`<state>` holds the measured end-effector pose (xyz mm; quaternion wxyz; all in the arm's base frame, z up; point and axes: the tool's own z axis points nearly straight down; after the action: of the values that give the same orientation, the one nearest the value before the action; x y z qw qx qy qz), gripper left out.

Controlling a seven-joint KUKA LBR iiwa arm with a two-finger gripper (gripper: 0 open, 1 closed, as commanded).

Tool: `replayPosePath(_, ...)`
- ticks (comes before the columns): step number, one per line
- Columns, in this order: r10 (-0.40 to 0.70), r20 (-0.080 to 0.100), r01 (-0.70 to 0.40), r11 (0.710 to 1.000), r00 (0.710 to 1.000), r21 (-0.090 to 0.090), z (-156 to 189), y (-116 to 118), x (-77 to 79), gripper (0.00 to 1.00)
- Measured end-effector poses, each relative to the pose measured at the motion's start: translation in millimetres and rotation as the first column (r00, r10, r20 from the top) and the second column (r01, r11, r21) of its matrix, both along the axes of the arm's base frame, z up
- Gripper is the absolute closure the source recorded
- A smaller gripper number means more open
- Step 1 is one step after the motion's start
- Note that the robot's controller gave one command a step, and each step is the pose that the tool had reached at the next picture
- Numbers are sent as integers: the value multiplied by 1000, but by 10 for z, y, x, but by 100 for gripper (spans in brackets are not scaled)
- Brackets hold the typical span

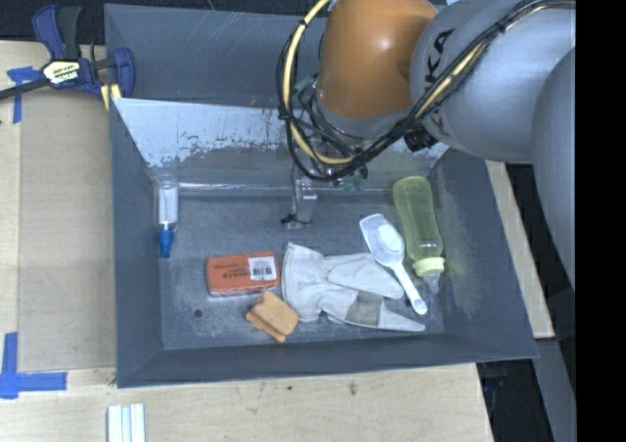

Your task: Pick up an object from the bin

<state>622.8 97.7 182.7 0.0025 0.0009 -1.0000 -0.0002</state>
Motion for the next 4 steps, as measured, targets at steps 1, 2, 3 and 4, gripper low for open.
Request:
replayPosePath(1, -1, 8, 1, 1000, 1000, 1, 52, -4, 16, 0)
replayPosePath(2, 60, 14, -60, 998, 998, 0, -359, -60, -215, 0)
replayPosePath(3, 253, 9, -253, 967, 967, -1, -890, -31, -383, 0)
replayPosePath(4, 223, 4, -223, 975, 975, -1, -966, 285, -497, 0)
